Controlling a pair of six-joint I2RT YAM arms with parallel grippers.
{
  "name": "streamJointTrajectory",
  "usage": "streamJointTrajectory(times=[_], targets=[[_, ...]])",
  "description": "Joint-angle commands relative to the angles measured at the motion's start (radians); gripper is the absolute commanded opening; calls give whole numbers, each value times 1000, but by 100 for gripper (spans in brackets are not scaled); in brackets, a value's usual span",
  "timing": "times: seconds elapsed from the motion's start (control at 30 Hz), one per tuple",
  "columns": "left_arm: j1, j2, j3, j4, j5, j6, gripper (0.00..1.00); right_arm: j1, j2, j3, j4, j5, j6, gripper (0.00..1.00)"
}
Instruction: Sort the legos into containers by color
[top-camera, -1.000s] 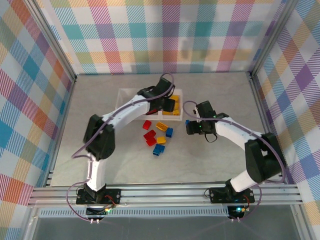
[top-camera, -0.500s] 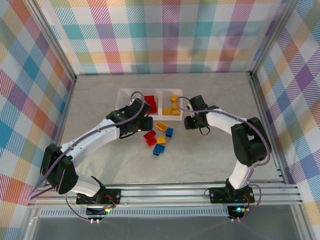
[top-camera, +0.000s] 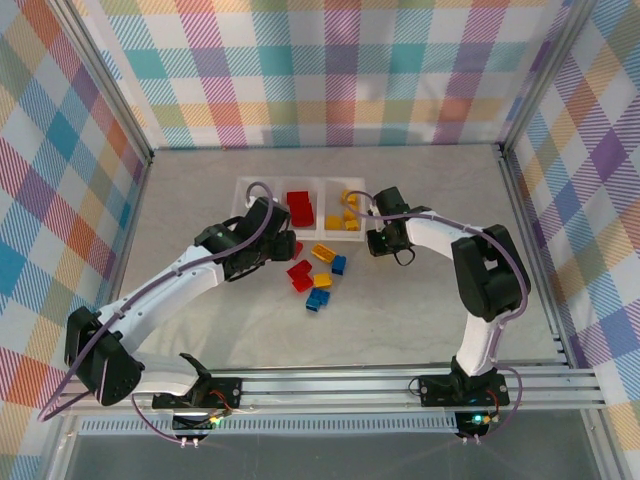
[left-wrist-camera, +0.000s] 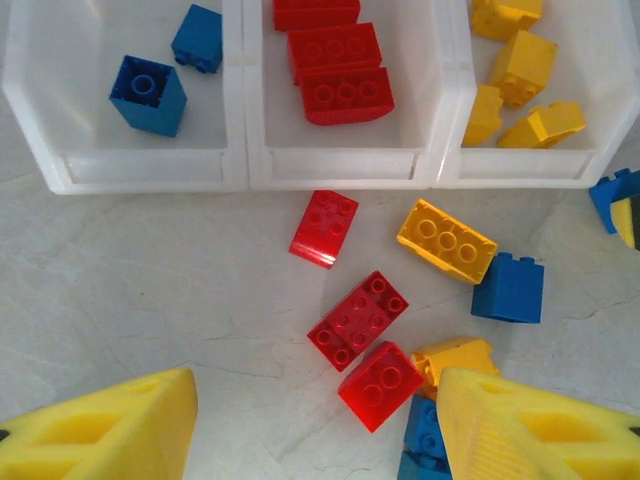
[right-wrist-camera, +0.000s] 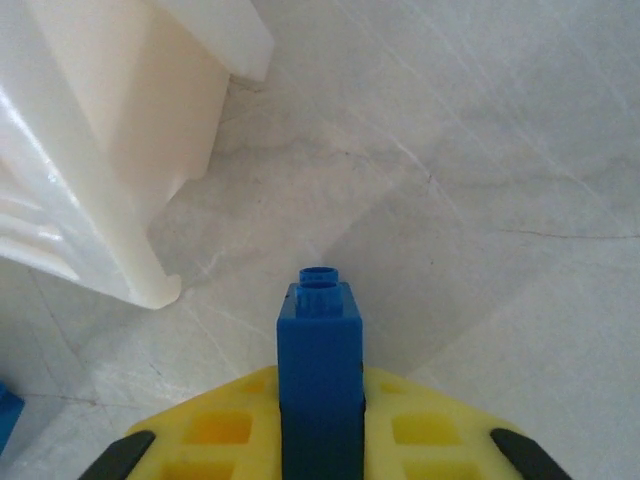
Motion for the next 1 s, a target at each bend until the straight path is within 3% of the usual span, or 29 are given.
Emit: streamJointTrajectory(times=[0.0,0.23,0.43,0.67,0.97], targets=[[8,-61,18,-42,-45,-14,65,10,-62,-15,-50,-32,-14,17],[11,-113,30,-71,-61,-25,67,99,-203,-56,-109,-46,-4,15],[11,-132,41,-88,-59,-27,67,195,-205,76,-61,-98,73,15],[11,-172,23,-128,-83,-56,67,285,44,392,50,-140,152,15],[12,-224,-17,-170,-92,-105,68,328,419,889,-15,-157,203,16]])
